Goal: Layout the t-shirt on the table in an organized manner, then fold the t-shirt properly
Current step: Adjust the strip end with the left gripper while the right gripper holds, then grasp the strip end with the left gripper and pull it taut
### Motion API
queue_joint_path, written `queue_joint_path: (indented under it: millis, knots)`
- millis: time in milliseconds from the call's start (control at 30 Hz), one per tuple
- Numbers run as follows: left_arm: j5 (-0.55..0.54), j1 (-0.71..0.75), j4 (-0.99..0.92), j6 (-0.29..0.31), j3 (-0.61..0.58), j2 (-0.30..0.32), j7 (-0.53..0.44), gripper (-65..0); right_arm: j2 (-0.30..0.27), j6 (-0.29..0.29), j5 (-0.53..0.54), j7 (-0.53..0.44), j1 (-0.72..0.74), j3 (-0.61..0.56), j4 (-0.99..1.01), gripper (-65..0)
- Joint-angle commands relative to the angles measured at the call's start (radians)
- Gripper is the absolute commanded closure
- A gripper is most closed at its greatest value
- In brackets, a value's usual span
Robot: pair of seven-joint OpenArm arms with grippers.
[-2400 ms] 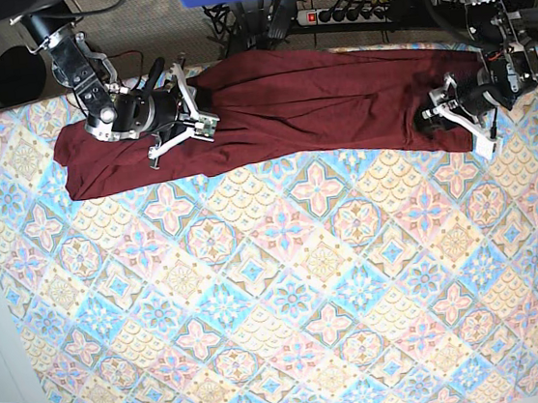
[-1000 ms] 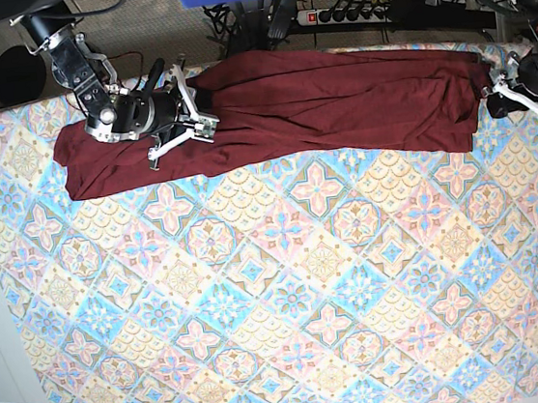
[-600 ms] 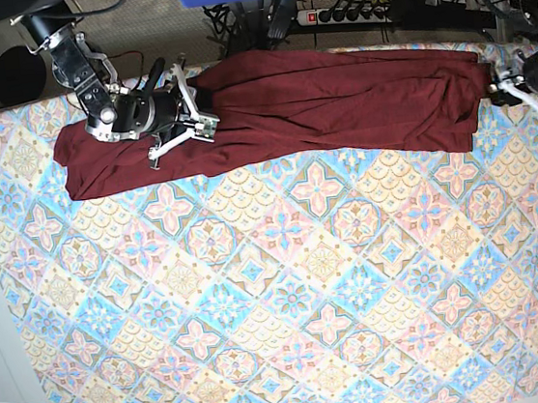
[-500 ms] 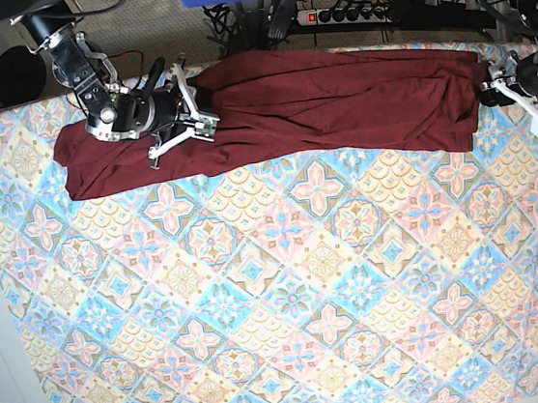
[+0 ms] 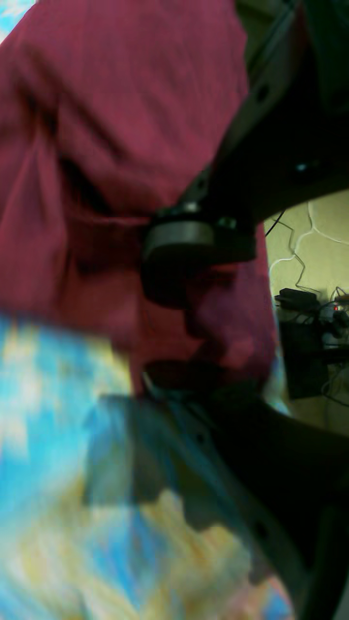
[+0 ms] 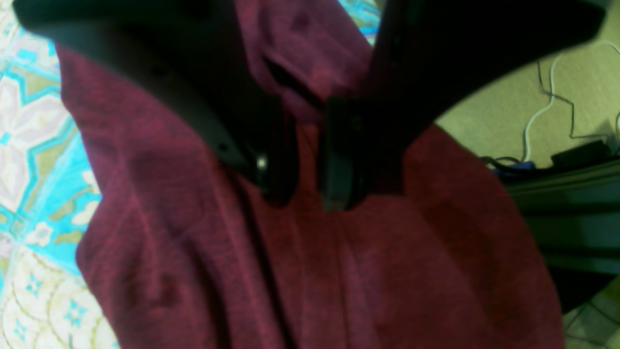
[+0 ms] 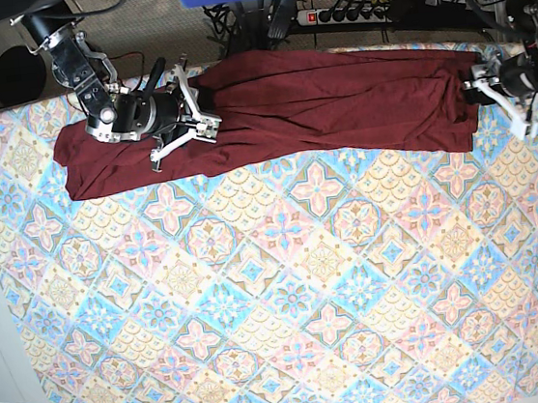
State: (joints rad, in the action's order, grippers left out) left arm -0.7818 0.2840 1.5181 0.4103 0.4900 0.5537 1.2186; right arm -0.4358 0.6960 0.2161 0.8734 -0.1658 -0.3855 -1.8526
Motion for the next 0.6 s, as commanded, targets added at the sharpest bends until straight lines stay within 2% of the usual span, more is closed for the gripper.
queue_joint_path:
  millis: [0, 333, 500, 567]
  knots:
    - [0.000, -0.004, 0.011, -0.001, 0.012, 0.015, -0.007, -30.9, -0.010, 0.002, 0.012, -0.013, 0.012, 0.004, -0.028, -12.7]
    - [-0.009, -0.006, 0.019, -0.004, 0.022, -0.007, -0.007, -30.9, -0.010, 0.002, 0.012, -0.013, 0.012, 0.006, -0.028, -12.7]
    - [-0.018, -0.001, 0.040, -0.004, 0.152, -0.007, 0.000, -30.9, -0.010, 0.002, 0.012, -0.013, 0.012, 0.006, -0.028, -12.7]
    - [-0.012, -0.001, 0.035, -0.004, 0.161, 0.019, 0.000, -30.9, -0.010, 0.002, 0.012, -0.013, 0.007, 0.006, -0.028, -12.7]
